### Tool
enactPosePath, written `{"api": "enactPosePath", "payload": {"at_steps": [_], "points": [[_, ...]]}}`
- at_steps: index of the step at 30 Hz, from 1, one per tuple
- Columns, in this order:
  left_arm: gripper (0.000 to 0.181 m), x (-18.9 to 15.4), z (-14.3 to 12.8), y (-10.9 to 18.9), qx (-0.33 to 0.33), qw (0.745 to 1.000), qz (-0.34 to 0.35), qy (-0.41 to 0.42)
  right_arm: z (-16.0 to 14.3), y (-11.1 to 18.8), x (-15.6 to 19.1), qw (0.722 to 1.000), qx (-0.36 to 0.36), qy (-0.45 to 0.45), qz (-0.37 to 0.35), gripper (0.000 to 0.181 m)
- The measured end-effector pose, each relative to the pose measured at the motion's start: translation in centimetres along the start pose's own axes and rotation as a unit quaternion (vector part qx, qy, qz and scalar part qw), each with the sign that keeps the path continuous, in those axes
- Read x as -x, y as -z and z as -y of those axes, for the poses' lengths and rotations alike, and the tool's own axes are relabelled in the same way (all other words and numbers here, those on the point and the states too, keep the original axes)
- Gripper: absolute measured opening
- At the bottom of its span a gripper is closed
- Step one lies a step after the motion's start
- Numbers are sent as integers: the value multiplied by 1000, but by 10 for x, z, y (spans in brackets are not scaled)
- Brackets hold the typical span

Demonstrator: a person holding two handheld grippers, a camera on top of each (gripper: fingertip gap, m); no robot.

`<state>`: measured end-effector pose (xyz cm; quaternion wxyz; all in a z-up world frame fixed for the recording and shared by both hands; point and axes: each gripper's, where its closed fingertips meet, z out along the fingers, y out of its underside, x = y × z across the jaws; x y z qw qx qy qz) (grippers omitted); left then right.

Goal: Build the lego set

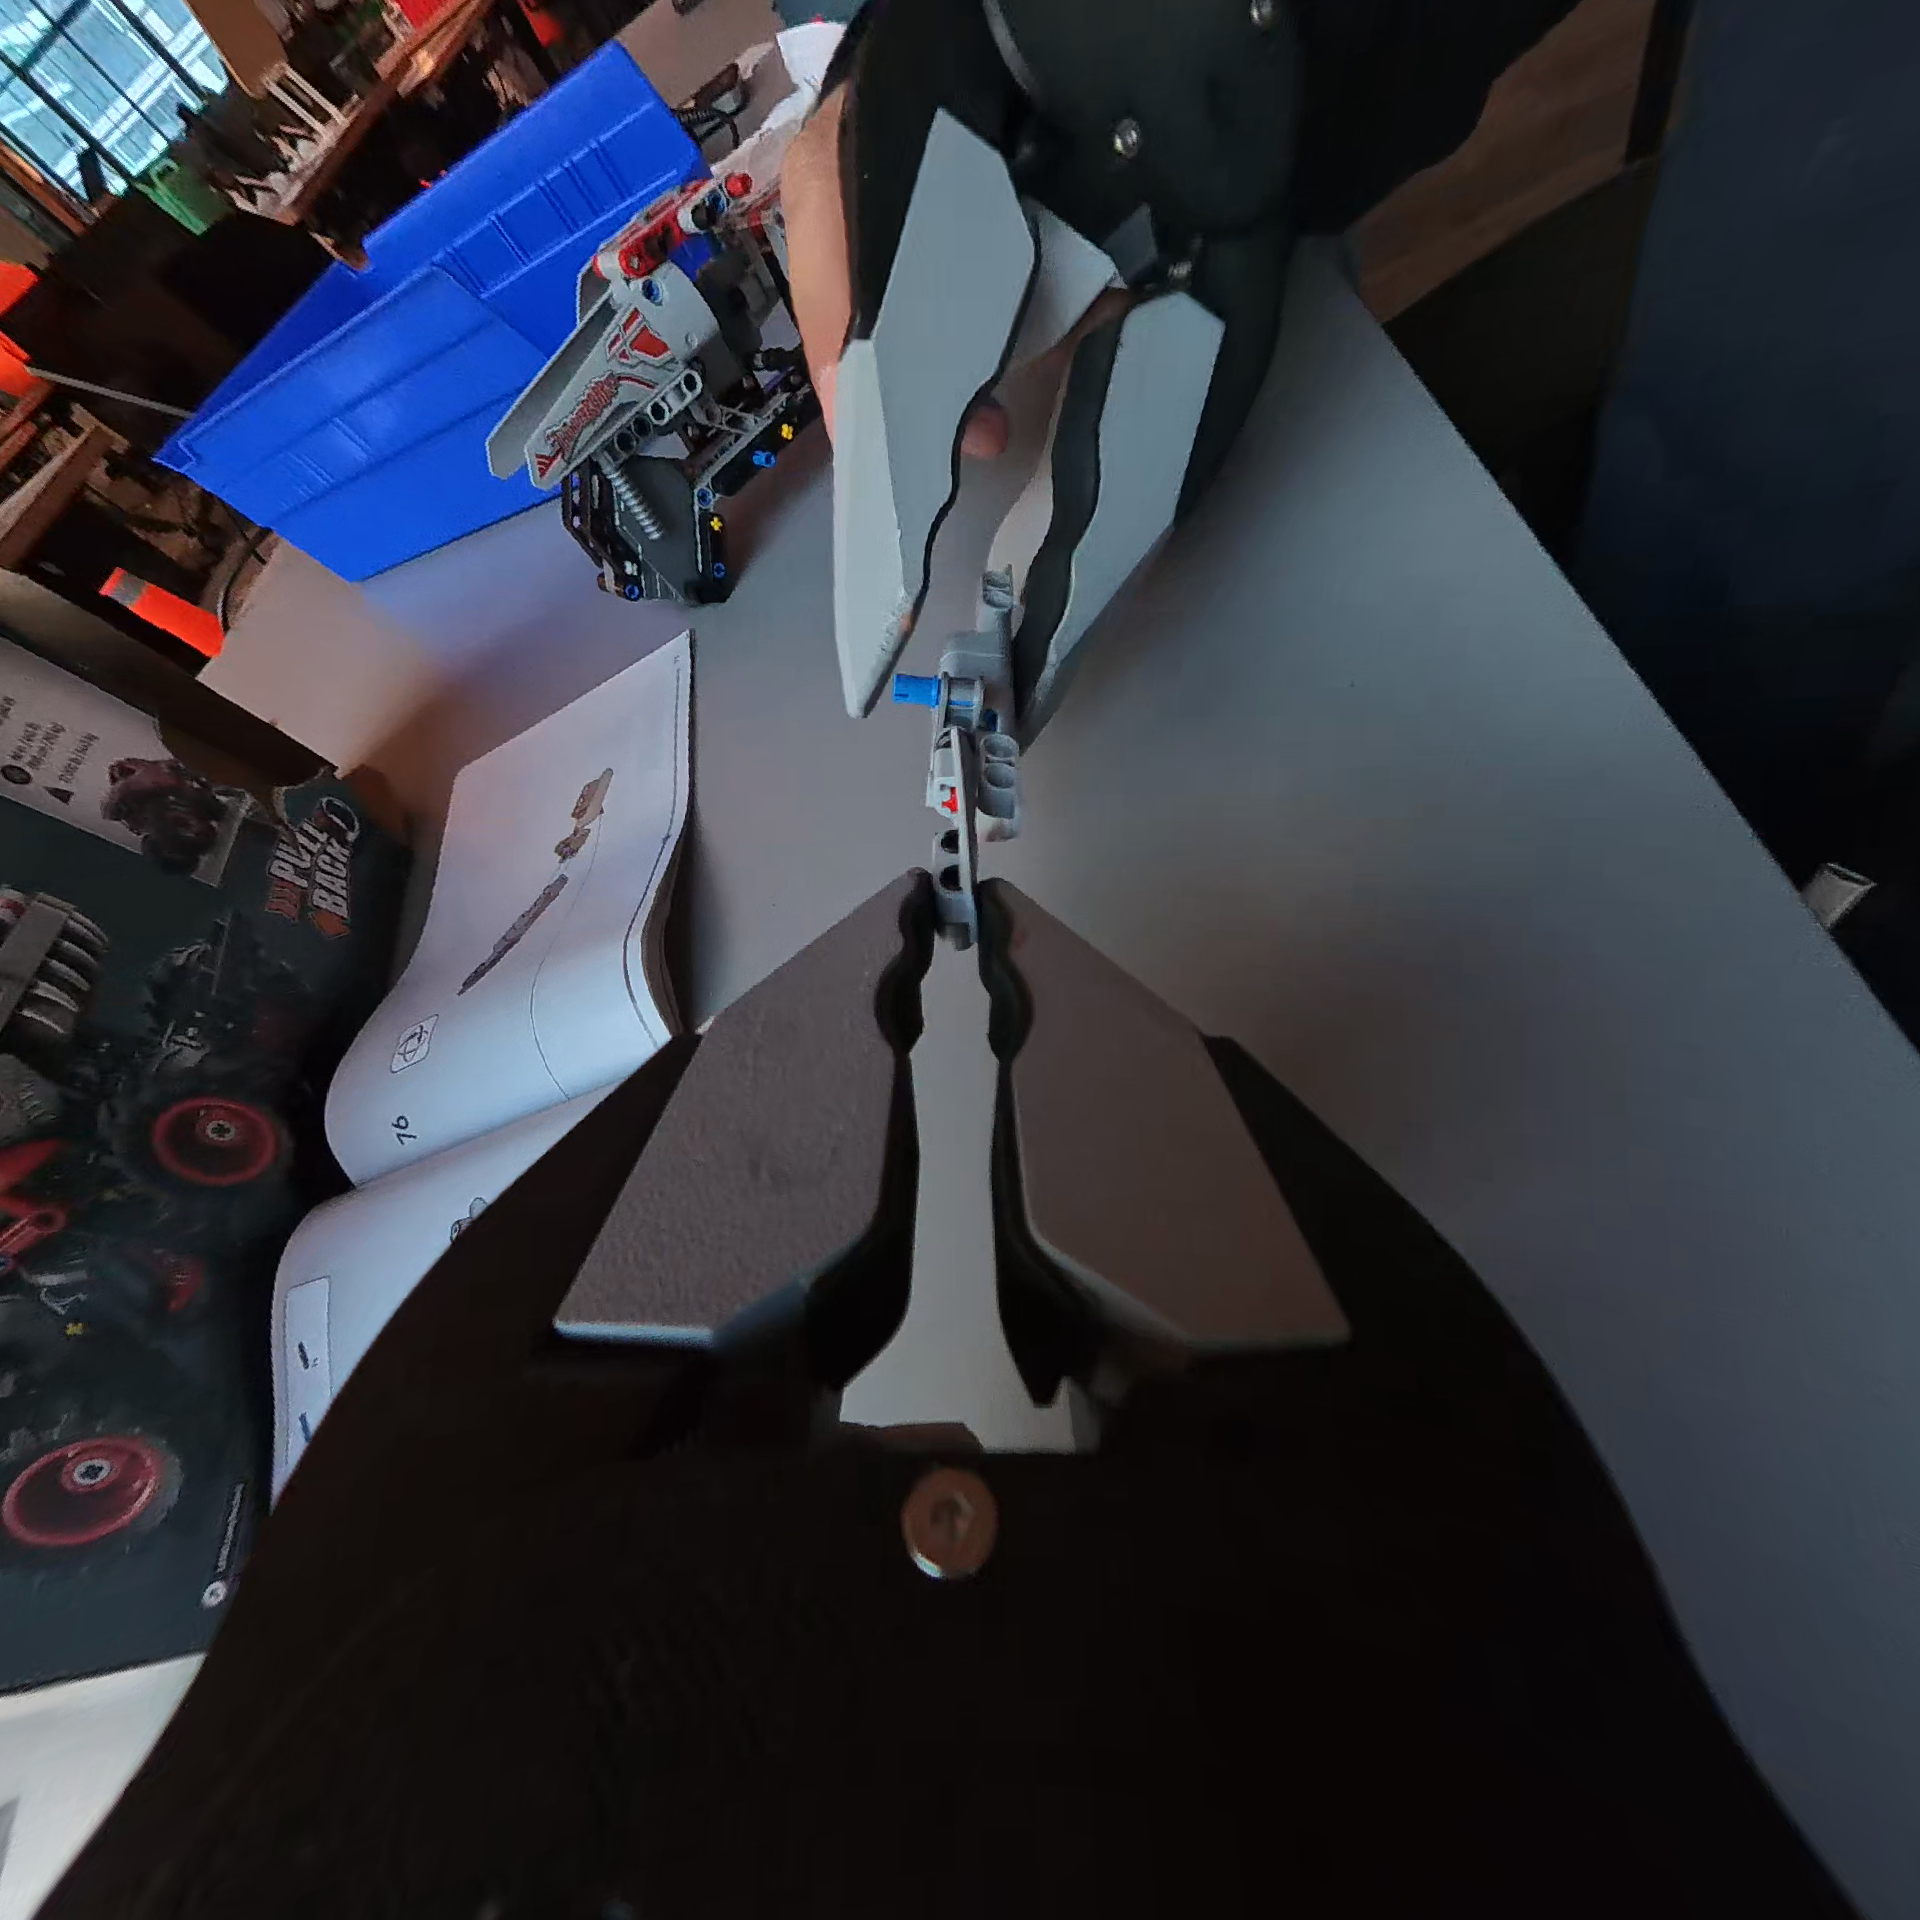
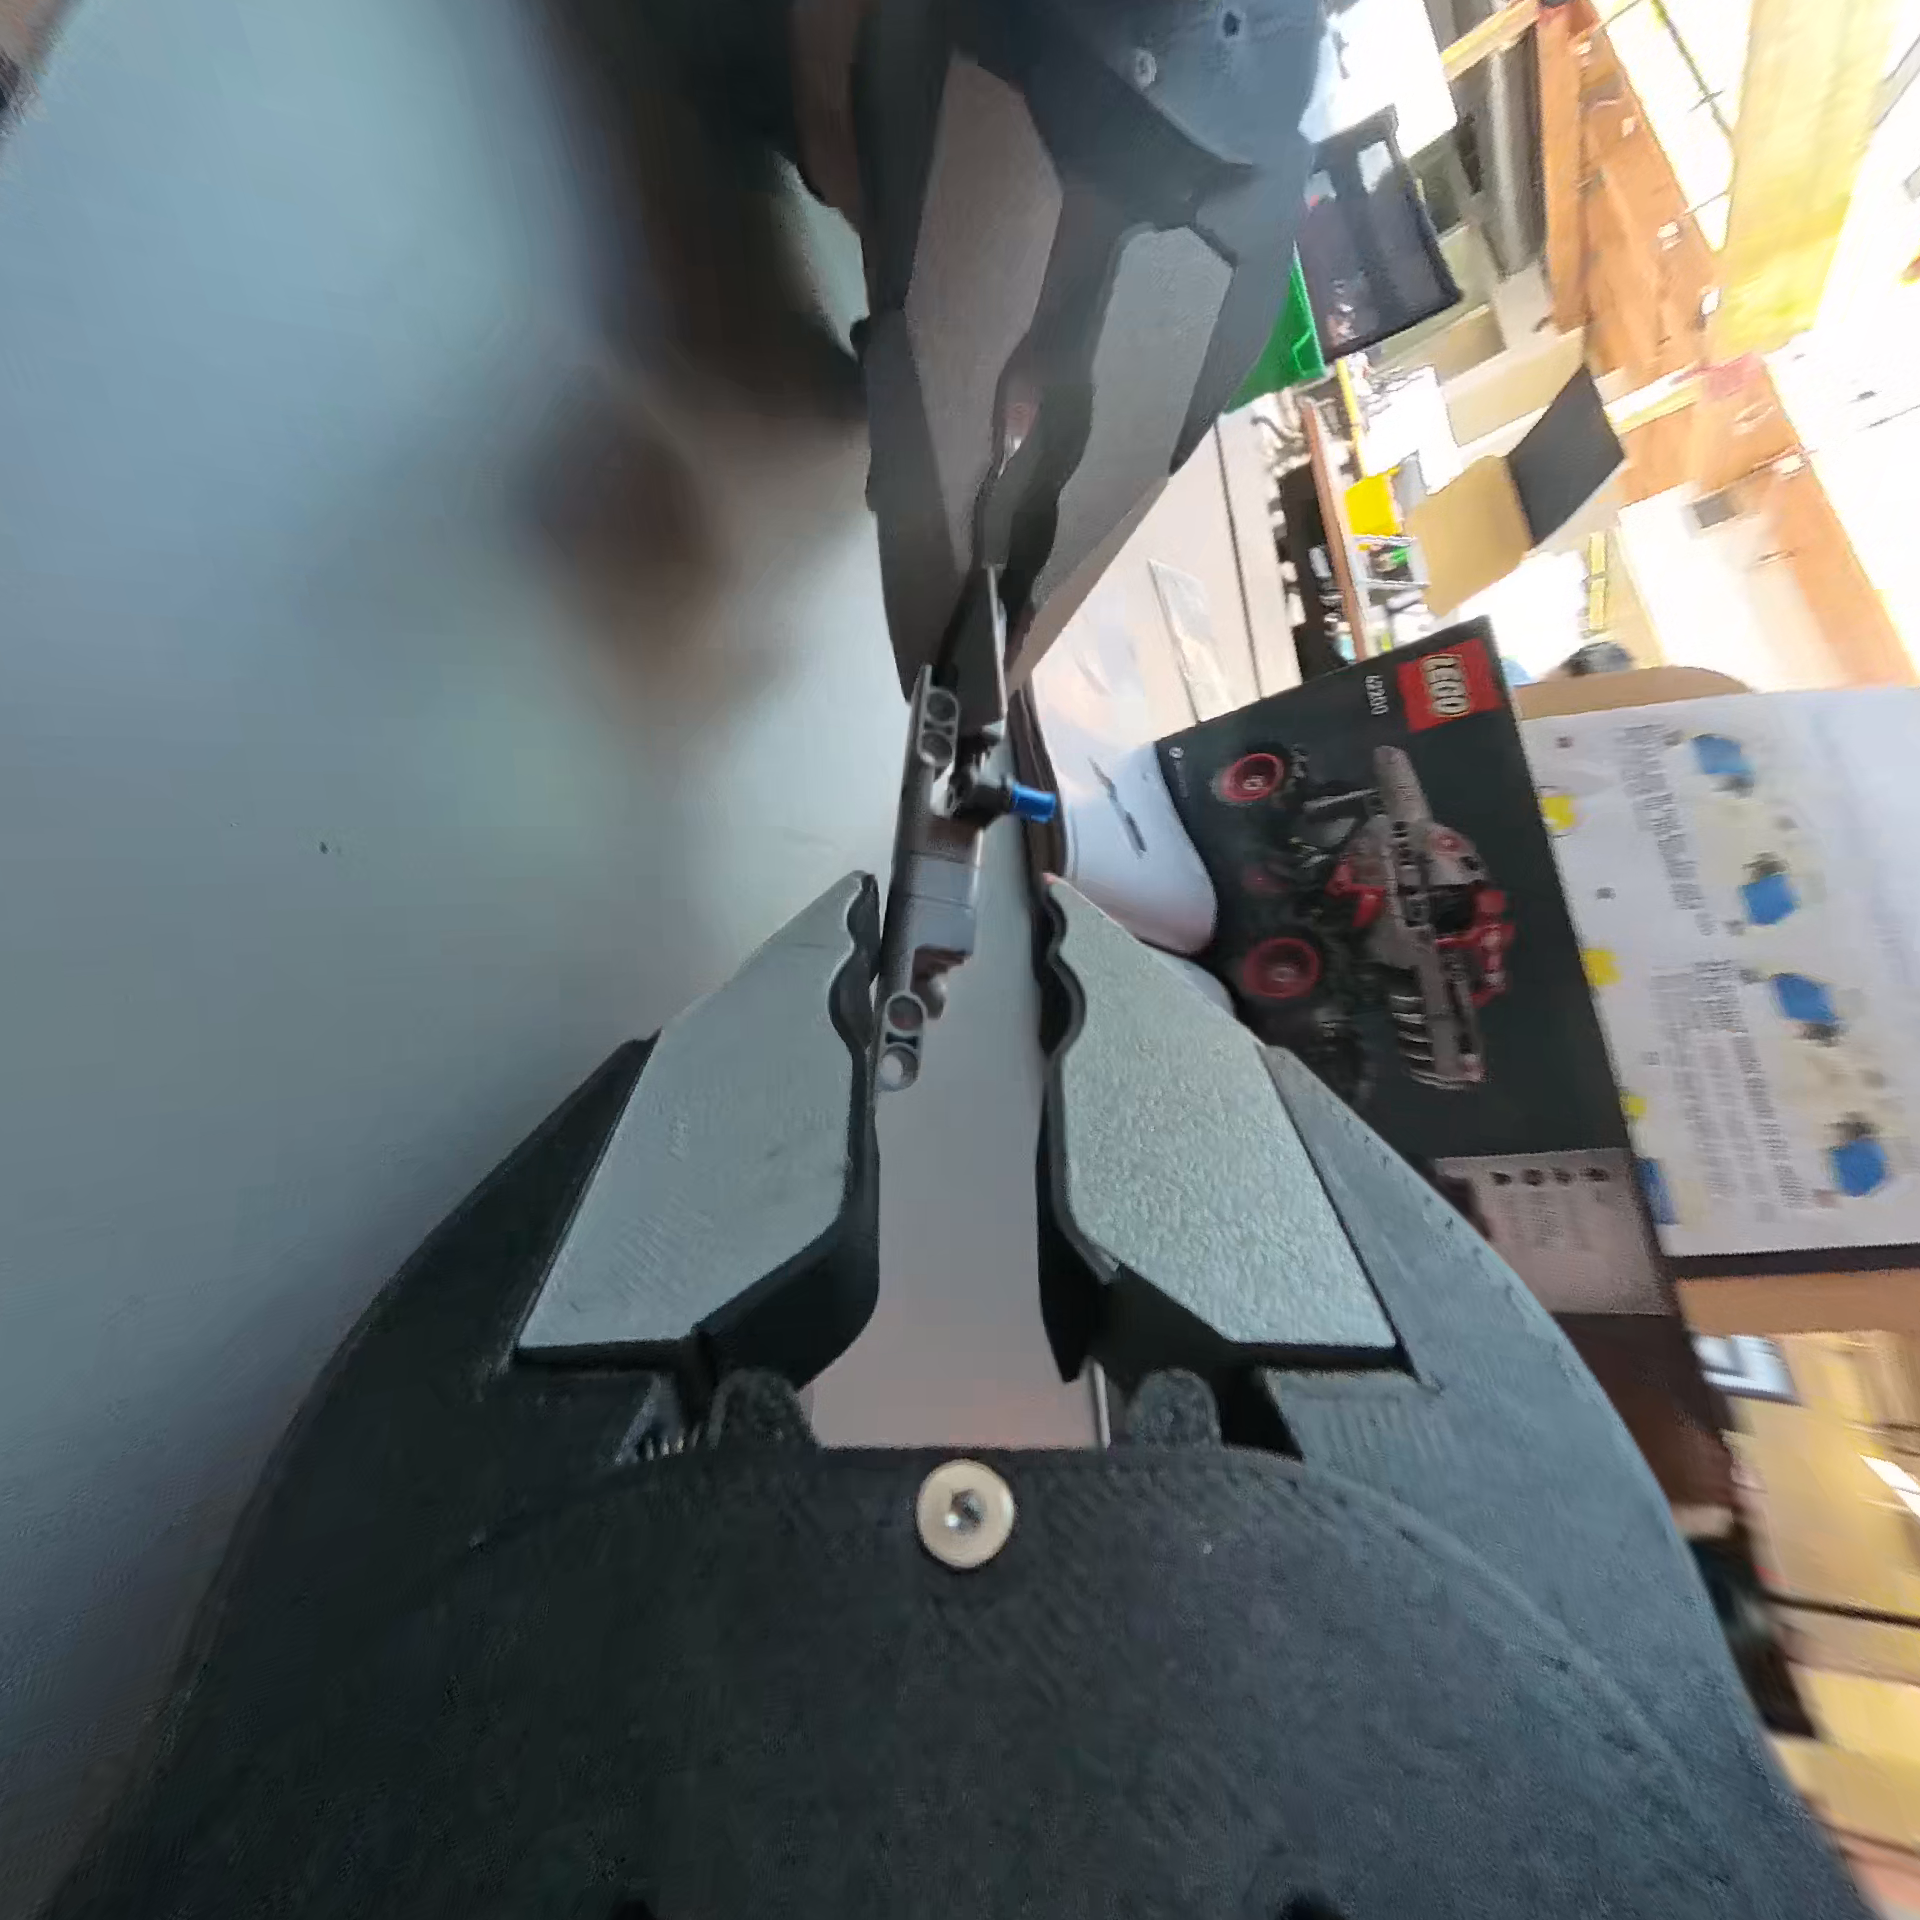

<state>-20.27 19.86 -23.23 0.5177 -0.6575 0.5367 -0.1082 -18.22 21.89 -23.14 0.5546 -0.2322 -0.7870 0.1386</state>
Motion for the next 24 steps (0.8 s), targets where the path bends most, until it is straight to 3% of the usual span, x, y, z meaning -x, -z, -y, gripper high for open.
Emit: {"api": "enactPosePath", "payload": {"at_steps": [1,7,16,24], "points": [[5,0,-1,-1,3,1000,0,2,2,0,0,1000,-11,-24,13,26],[5,4,-2,-2,8,999,-6,33,10,2,-5,987,-57,-138,64,20],[5,2,-4,-7,25,995,-37,91,5,-5,-4,963,-62,-234,117,29],[5,-1,-3,-8,26,995,-40,84,12,-8,4,961,-71,-230,139,22]]}}
